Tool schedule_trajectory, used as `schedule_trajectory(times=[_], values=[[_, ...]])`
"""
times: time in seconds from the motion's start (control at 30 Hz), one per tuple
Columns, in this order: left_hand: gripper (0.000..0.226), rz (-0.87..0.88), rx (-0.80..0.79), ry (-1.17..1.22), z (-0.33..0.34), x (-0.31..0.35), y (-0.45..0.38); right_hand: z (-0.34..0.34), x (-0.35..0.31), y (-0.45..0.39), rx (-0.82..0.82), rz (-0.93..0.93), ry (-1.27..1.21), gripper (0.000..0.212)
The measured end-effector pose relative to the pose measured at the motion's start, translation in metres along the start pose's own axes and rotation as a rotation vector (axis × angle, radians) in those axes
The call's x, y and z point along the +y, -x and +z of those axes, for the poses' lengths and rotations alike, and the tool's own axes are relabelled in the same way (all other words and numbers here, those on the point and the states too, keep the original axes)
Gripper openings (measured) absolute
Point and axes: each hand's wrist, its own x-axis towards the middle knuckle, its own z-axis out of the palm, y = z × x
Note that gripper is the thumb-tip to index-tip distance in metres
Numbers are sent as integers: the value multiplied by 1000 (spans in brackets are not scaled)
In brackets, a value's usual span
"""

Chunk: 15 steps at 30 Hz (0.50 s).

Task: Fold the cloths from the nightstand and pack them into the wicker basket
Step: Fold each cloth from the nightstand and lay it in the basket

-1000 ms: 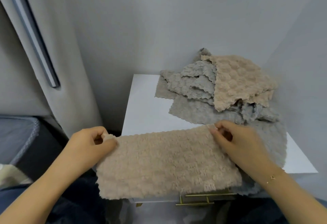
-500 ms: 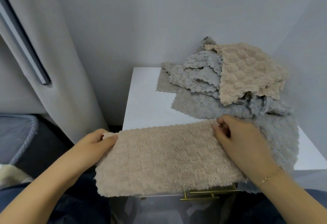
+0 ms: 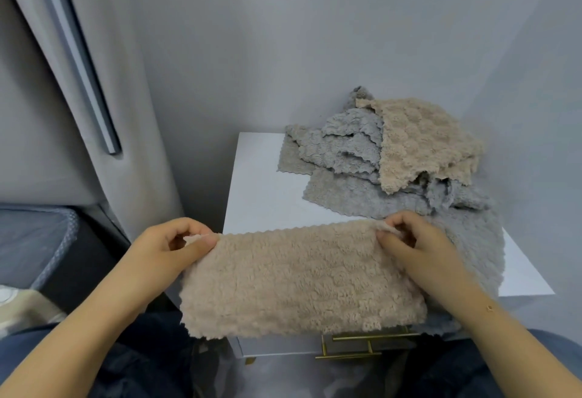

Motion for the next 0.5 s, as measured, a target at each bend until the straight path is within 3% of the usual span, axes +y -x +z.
schedule_trajectory(times=[0.13,0.2,0.37,0.5], values=[[19,24,-28,15,-6,-1,1,-5,-6,2,23,101,-460,7],[18,40,-35,48,-7,0,1,-5,-9,1,43,70,-456,14],[11,87,-9,121,-8,3,3,0,-19,1,103,65,-406,10],[3,128,-34,64,-12,1,3,8,-27,8,166,70,-389,14]])
